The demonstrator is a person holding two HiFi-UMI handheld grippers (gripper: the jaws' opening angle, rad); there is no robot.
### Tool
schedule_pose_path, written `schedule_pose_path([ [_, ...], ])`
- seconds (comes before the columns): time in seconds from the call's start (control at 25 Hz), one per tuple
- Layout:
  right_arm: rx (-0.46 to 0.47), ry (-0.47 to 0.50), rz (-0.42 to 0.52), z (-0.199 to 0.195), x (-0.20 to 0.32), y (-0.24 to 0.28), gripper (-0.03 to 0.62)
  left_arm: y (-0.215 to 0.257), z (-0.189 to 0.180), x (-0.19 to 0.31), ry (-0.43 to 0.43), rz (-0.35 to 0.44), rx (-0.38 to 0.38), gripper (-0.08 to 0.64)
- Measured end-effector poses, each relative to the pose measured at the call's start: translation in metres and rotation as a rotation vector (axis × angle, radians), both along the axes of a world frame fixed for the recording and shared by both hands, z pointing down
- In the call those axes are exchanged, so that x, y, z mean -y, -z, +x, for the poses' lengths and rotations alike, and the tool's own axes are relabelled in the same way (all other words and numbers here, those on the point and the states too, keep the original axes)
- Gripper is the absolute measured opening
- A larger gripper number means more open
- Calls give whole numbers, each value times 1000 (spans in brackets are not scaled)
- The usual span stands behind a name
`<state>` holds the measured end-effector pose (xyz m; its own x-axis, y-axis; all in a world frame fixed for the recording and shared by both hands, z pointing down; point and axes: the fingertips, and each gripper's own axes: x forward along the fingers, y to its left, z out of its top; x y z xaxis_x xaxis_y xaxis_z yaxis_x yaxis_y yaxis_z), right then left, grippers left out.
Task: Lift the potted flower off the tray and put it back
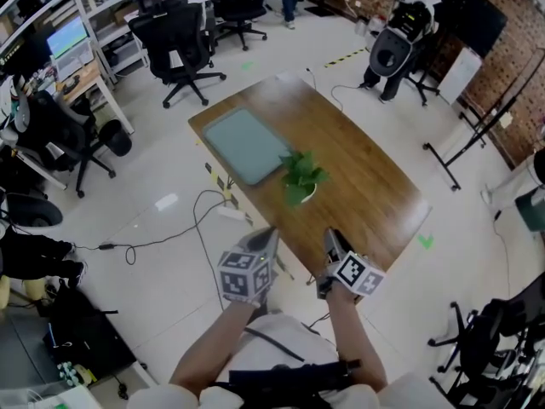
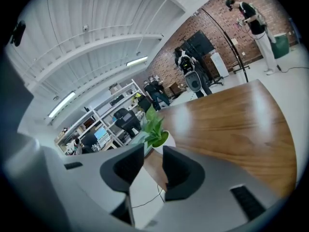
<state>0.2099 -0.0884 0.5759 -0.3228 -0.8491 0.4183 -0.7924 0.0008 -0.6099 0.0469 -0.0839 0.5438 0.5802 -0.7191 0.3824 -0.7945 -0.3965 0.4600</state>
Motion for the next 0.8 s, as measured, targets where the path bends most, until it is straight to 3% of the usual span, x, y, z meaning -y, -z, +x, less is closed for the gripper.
schedule_pose_path([
  [0.52, 8, -2, 2, -1, 12, -2, 147, 0, -1, 10, -12, 5, -4, -5],
  [0.8, -39, 1, -23, 1, 33, -18, 147, -3, -8, 22, -5, -9, 1, -5],
])
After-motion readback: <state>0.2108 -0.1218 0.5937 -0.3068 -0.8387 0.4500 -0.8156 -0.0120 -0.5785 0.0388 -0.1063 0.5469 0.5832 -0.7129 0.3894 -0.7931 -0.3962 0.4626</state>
